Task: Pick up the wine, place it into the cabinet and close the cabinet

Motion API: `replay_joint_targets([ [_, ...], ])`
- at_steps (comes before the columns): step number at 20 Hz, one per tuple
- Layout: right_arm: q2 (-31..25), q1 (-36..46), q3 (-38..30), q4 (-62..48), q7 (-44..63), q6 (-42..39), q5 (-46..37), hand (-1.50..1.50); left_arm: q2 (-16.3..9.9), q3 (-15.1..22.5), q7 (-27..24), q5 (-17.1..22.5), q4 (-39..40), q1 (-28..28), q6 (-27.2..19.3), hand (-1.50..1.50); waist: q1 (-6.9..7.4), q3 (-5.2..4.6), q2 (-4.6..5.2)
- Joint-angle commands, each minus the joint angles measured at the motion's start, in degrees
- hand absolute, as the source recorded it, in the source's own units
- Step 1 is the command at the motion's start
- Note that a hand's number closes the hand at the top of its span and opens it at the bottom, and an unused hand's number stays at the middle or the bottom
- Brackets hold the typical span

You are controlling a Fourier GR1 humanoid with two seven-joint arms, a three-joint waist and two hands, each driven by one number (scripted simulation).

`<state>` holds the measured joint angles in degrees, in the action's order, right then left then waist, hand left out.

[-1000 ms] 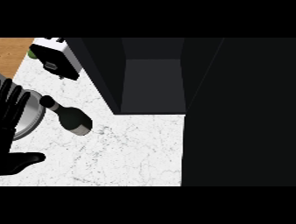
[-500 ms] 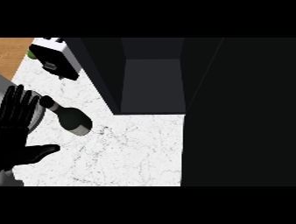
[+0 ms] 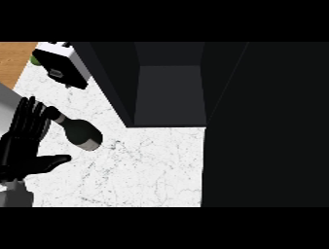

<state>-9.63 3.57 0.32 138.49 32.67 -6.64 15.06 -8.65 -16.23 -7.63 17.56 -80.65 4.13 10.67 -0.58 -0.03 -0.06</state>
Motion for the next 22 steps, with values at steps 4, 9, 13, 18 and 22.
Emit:
replay_joint_targets([
  [4, 0.3, -0.5, 0.6, 12.7, 7.4, 3.5, 2.9, -1.5, -2.4, -1.2, -5.2, 0.0, 9.9, 2.4, 4.6, -1.5, -0.18, -0.06, -0.04],
  [9, -0.4, 0.0, -2.7, 7.6, 4.4, 0.8, 5.0, -1.5, 1.2, 1.3, -9.4, -2.2, 11.8, 2.5, 3.2, -1.5, 0.22, 0.01, 0.0],
  [13, 0.7, 2.9, 1.2, 8.6, 6.8, 3.2, 0.8, -1.5, 0.2, 0.6, -10.9, -2.3, 15.9, 5.2, 3.3, -1.5, 0.28, -0.02, 0.0],
  [18, 1.8, -2.4, 0.9, 7.9, 1.6, 0.2, 0.9, -1.5, -1.3, 0.4, -11.6, -2.6, 20.6, 7.5, 4.0, -1.5, 0.2, 0.02, 0.0],
  [22, 1.4, 0.6, 1.6, 9.8, 6.4, 2.6, 1.4, -1.5, -3.1, -0.7, -16.9, -3.4, 27.9, 10.5, 6.0, -1.5, -0.01, -0.02, 0.04],
])
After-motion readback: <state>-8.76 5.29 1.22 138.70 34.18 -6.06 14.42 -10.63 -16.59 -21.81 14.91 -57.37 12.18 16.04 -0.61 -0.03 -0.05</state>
